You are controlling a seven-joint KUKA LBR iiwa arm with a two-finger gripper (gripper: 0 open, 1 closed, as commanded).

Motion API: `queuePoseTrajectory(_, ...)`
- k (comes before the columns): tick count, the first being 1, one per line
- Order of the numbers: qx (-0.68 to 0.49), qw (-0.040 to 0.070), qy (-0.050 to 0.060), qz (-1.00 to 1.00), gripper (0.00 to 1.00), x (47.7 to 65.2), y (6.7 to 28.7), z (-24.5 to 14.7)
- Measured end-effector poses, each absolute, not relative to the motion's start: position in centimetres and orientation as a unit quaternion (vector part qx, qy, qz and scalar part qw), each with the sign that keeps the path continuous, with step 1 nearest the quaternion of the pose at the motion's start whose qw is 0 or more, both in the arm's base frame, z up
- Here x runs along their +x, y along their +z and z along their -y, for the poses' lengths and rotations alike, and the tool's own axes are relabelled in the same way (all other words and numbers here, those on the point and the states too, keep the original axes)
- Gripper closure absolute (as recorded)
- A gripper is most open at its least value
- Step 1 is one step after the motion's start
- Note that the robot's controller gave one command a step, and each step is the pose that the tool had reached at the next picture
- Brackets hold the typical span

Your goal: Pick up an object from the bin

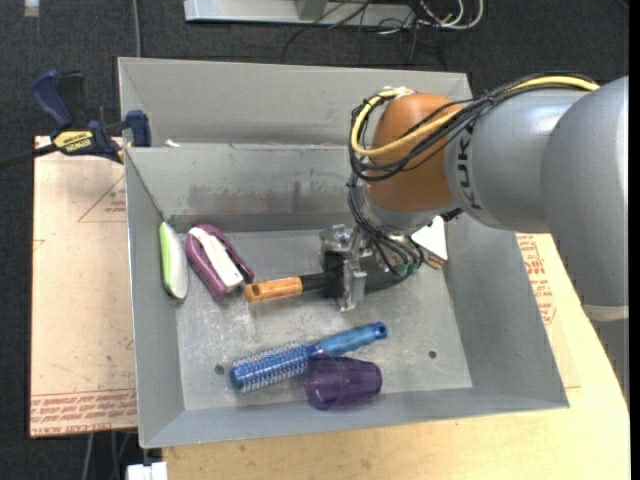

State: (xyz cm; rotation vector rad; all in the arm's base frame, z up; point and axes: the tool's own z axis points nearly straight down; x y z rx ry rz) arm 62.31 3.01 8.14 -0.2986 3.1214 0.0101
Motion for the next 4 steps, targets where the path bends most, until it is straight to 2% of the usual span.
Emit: queuePoseTrajectory(4,-0.096,0.003,0.003,-0.995,1.00,62.3,11.9,-3.1)
